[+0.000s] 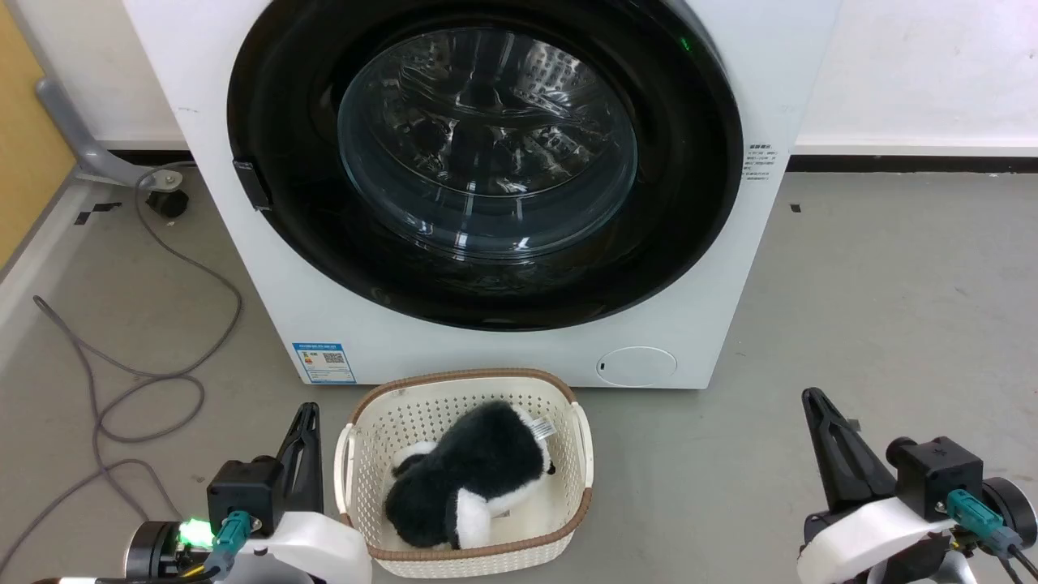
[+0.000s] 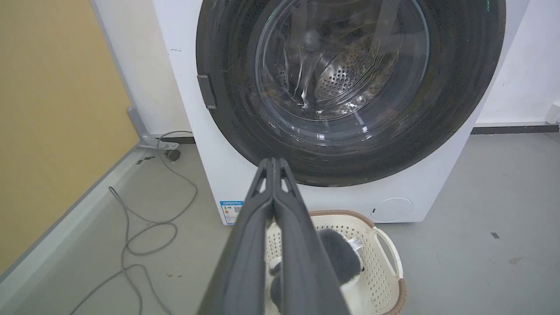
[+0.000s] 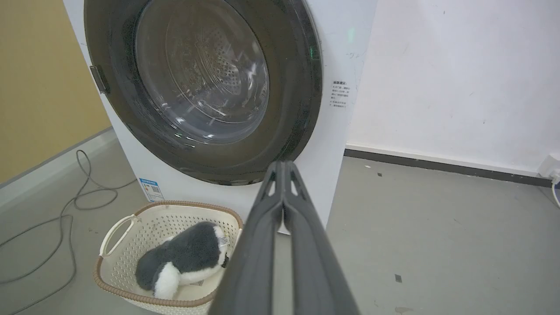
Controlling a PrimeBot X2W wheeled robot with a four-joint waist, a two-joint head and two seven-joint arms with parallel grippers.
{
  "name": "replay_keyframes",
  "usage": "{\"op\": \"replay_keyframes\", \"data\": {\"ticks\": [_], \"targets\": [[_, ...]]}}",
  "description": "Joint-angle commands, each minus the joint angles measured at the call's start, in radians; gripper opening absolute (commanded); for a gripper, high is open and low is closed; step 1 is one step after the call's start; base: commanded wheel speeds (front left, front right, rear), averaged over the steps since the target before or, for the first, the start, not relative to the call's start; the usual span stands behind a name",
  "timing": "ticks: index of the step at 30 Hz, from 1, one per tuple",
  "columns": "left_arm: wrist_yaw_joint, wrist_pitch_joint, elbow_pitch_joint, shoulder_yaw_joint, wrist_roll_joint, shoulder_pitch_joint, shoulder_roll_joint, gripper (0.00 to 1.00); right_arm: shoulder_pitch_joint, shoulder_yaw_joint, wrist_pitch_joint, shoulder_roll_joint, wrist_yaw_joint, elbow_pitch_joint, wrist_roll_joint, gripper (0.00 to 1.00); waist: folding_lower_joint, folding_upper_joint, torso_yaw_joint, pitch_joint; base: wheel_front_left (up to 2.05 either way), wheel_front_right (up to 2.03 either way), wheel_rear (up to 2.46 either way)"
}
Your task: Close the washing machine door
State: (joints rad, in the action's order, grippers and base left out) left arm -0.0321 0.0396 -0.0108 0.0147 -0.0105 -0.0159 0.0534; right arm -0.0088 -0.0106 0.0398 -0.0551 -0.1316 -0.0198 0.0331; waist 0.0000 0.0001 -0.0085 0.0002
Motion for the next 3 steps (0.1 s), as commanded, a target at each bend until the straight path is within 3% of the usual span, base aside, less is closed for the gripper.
{"op": "replay_keyframes", "data": {"ticks": [1, 3], "targets": [[0.004, -0.005, 0.005, -0.004, 0.005, 0.013, -0.001, 0.00, 0.008, 0.003, -0.005, 0.004, 0.001, 0.008, -0.007, 0.00, 0.0000, -0.0001, 0.001, 0.000, 0.00, 0.00, 0.00], [0.007, -0.009, 0.006, -0.005, 0.006, 0.013, -0.001, 0.00, 0.008, 0.004, -0.009, 0.004, 0.001, 0.009, -0.010, 0.00, 0.0000, -0.0001, 0.001, 0.000, 0.00, 0.00, 0.00]]}}
